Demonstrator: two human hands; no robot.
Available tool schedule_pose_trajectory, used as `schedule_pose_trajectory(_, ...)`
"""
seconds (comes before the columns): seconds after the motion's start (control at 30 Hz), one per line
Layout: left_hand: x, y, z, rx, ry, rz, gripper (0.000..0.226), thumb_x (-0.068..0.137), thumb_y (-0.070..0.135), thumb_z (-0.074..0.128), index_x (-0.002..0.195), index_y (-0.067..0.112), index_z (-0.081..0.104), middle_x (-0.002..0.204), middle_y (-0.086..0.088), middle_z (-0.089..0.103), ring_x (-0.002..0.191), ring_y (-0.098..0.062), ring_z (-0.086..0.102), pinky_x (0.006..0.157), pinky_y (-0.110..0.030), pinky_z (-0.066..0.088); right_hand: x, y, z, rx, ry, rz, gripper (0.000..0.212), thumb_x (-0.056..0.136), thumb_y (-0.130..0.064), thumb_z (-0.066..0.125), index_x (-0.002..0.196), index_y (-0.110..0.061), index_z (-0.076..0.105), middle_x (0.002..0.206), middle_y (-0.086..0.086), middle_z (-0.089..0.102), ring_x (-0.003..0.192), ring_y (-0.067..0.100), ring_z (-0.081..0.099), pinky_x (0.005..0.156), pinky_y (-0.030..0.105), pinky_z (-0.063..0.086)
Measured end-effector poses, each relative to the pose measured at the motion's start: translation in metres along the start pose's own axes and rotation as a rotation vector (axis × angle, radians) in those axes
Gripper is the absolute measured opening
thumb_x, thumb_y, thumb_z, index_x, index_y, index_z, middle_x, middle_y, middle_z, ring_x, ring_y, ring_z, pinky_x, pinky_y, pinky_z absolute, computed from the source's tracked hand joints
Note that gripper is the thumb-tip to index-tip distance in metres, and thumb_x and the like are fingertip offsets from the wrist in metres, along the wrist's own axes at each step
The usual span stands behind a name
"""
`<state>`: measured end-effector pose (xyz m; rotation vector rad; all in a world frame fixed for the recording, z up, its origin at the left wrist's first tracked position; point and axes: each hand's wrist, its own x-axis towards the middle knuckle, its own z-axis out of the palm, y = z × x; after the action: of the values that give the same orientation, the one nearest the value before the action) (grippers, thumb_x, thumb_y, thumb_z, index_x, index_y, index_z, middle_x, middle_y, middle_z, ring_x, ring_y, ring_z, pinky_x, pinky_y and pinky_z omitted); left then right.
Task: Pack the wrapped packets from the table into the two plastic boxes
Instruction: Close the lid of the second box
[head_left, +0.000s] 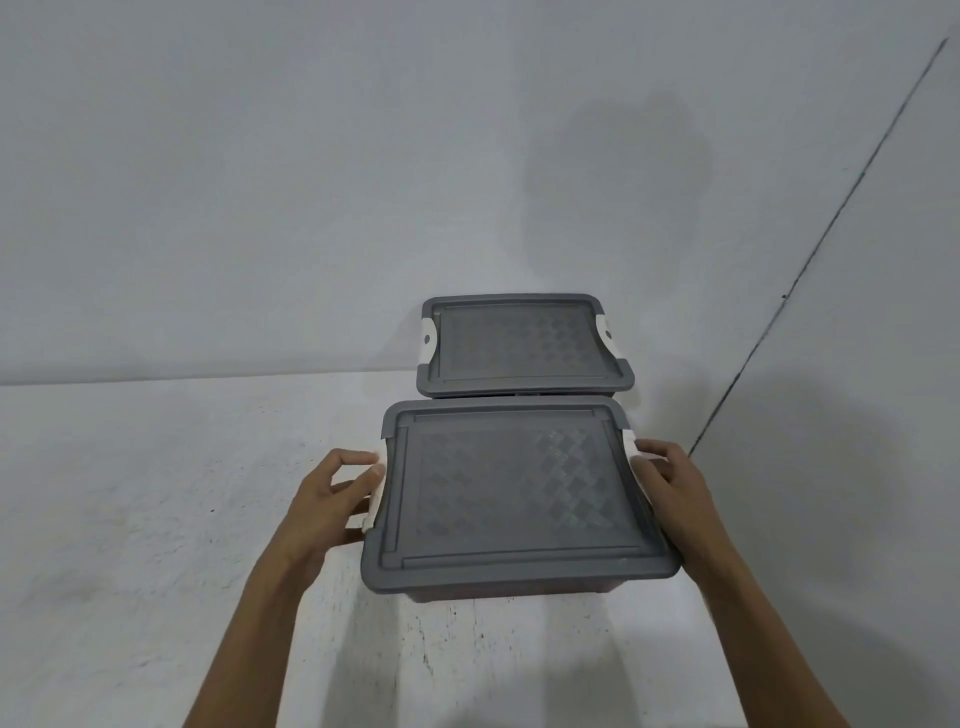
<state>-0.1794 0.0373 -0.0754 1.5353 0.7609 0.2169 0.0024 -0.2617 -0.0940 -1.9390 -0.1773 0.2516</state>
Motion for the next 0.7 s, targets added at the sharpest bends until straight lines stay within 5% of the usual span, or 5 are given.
schedule_pose_trajectory(0.13, 0.005, 0.003, 0.008, 0.057, 0.054, -0.007, 0.031, 0.089, 0.032, 0.066, 0.117, 0.024, 0.055, 0.100, -0.010, 0.068, 0.087, -0.024, 0.066, 0.059, -0.031, 0.054, 0.001, 0.004, -0.004, -0.040, -0.026, -0.018, 0.027, 0.098, -0.030, 0.057, 0.124, -0.022, 0.055, 0.104, 0.007, 0.066, 0.093, 0.018, 0.064, 0.067, 0.026, 0.048)
schedule_pose_trajectory(0.33, 0.007, -0.001, 0.012, 0.157, 0.081, 0.023, 0.035, 0.092, 0.034, 0.060, 0.123, 0.018, 0.059, 0.102, -0.006, 0.067, 0.089, -0.022, 0.066, 0.064, -0.034, 0.057, 0.006, 0.003, -0.001, -0.196, -0.046, -0.026, 0.033, 0.098, -0.038, 0.053, 0.128, -0.025, 0.049, 0.102, 0.006, 0.063, 0.088, 0.016, 0.061, 0.065, 0.025, 0.047)
schedule_pose_trajectory(0.5, 0.001, -0.015, 0.028, 0.303, 0.271, 0.148, 0.041, 0.095, 0.042, 0.052, 0.127, 0.017, 0.060, 0.119, -0.003, 0.065, 0.098, -0.017, 0.059, 0.089, -0.040, 0.049, 0.001, 0.006, 0.002, -0.142, -0.009, -0.047, 0.034, 0.098, -0.037, 0.052, 0.130, -0.025, 0.051, 0.099, 0.004, 0.062, 0.087, 0.014, 0.061, 0.064, 0.024, 0.047)
schedule_pose_trajectory(0.7, 0.004, -0.011, 0.033, 0.370, 0.309, 0.203, 0.038, 0.095, 0.040, 0.052, 0.122, 0.017, 0.067, 0.102, -0.004, 0.070, 0.084, -0.016, 0.062, 0.078, -0.032, 0.049, 0.007, 0.010, -0.004, -0.159, -0.028, -0.076, 0.035, 0.098, -0.033, 0.053, 0.131, -0.021, 0.052, 0.093, 0.006, 0.065, 0.085, 0.017, 0.062, 0.065, 0.024, 0.046)
